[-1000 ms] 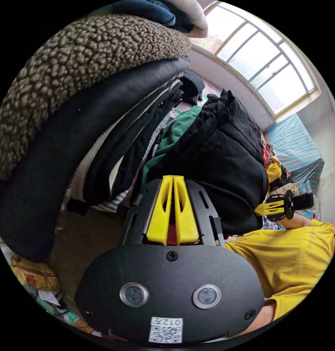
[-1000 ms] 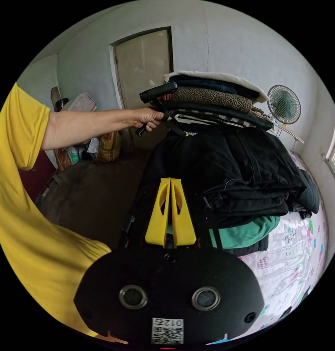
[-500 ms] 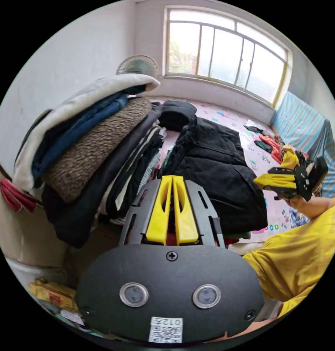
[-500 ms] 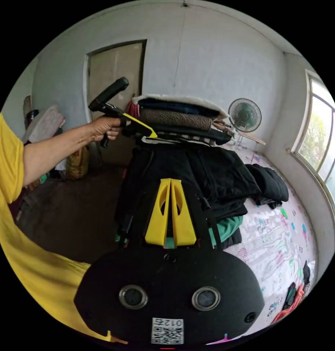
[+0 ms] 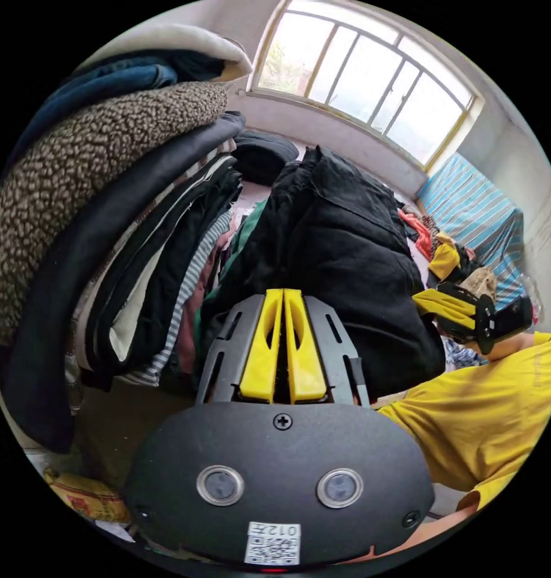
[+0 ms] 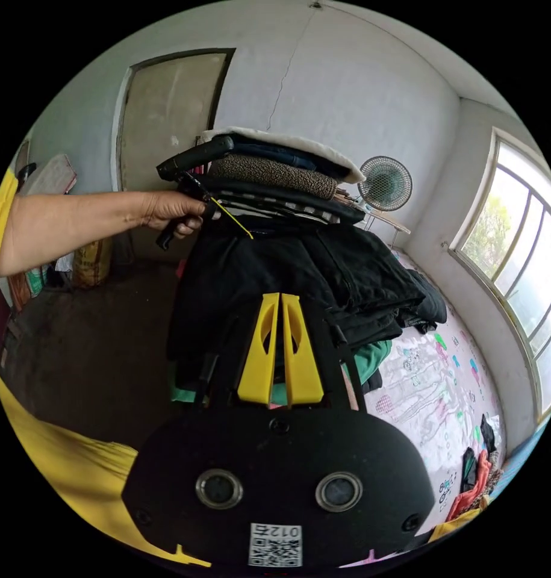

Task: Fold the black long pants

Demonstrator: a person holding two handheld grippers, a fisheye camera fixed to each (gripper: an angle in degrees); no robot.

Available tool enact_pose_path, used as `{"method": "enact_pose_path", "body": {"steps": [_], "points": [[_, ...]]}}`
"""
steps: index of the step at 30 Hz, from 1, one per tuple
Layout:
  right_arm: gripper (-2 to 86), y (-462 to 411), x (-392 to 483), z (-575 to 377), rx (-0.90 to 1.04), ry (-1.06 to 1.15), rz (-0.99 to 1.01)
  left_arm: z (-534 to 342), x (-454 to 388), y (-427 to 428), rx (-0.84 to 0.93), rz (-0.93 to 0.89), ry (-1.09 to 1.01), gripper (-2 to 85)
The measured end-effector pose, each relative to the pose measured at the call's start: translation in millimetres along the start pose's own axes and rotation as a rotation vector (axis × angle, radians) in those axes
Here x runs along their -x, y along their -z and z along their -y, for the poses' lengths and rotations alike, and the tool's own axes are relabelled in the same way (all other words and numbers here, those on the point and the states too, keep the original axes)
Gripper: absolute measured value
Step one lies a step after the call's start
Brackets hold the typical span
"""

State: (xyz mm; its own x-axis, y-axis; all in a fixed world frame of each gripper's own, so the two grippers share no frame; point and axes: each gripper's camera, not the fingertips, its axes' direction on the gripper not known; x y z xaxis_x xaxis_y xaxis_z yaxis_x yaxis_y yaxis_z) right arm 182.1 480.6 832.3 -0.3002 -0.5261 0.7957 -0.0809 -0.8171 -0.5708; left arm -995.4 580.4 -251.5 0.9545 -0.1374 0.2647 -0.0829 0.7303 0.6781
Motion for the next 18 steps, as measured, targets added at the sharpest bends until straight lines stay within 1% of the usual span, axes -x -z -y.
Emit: {"method": "enact_pose_path", "body": {"steps": [2,4,6,8,10,11,14,16,18], "points": [[0.8,11.5,-8.5,2.6,0.025,-0.015,-0.005,-2.5,-2.2,11.5,-0.03,0.067,0.011,0.4],[0.6,37.4,-23.4,1.6,-0.036,-0.053,-0.027,-7.8,-25.8,38.1,-0.14,0.266,0.001,0.4],[0.6,53.4,-36.5,-3.3,-0.092,-0.089,-0.035,-9.4,-43.3,46.6,-0.209,0.32,-0.029,0.3],[0.5,56.5,-50.1,-8.3,-0.077,-0.109,0.001,-2.5,-48.3,31.9,-0.159,0.312,-0.046,0.3],[0.4,43.9,-68.1,-16.8,0.032,-0.125,0.092,14.5,-33.7,-21.6,0.117,0.272,-0.009,0.4],[0.4,40.9,-72.9,-19.5,0.056,-0.132,0.112,15.6,-30.4,-27.6,0.12,0.277,0.008,0.4],[0.1,62.5,-106.9,-31.5,0.06,-0.211,0.184,15.9,-24.1,-20.7,0.022,0.319,0.09,0.4],[0.0,99.2,-141.7,-51.8,0.048,-0.294,0.205,12.6,-49.5,2.9,-0.171,0.381,0.099,0.4],[0.0,137.3,-169.3,-84.6,-0.005,-0.33,0.194,14.2,-82.8,7.9,-0.264,0.405,0.049,0.3]]}}
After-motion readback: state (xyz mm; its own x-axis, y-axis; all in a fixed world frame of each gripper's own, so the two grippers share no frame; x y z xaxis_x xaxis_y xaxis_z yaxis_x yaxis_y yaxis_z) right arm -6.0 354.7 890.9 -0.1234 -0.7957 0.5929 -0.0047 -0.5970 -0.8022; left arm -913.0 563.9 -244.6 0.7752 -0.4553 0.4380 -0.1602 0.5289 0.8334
